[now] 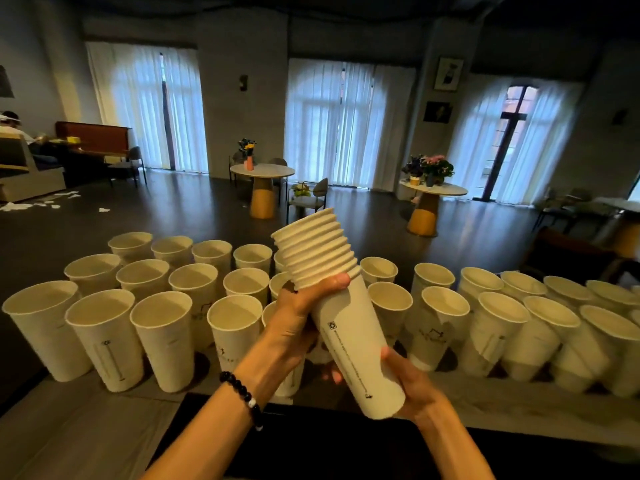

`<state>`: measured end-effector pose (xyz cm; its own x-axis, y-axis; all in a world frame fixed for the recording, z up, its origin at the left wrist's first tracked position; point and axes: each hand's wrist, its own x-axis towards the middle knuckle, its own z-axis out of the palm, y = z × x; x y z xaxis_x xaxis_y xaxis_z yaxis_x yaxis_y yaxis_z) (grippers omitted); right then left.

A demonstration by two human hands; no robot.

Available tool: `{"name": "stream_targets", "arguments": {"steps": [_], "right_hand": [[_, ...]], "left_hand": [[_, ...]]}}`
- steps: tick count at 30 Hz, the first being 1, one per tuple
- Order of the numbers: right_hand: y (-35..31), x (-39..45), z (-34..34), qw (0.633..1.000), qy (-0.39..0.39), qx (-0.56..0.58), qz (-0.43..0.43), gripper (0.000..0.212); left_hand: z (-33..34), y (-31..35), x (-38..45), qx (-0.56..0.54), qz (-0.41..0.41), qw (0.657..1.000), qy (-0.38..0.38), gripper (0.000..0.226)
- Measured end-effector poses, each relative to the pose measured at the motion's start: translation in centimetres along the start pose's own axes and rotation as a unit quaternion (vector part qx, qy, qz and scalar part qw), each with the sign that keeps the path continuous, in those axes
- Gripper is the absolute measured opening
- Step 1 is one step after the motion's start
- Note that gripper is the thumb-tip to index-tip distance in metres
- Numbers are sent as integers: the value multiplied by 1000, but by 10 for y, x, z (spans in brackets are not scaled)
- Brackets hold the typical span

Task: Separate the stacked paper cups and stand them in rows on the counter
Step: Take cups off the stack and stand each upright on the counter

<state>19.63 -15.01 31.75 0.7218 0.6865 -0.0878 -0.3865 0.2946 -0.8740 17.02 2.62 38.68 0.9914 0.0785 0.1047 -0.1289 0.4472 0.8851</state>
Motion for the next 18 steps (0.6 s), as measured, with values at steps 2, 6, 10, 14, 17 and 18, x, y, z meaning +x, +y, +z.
{"name": "stream_targets", "arguments": {"steps": [2,6,10,14,17,18], "right_hand": [[-1,-3,-1,996,-10,-92,12,104],[3,5,-15,975,96,-201,22,120],[5,13,-19,963,117,-240,-16,107],[7,22,-13,964,119,-232,-46,77],[14,28,-16,959,135,-245,-53,71],[18,29,-21,955,146,-252,-53,71]], "left_hand": [[2,-5,3,19,23,1000,0,76],[8,-8,5,68,73,995,8,73],[-2,-4,13,70,103,991,47,85],[-11,1,19,67,122,989,56,72],[-15,5,20,73,139,985,68,70],[-16,7,20,70,142,985,71,73]]}}
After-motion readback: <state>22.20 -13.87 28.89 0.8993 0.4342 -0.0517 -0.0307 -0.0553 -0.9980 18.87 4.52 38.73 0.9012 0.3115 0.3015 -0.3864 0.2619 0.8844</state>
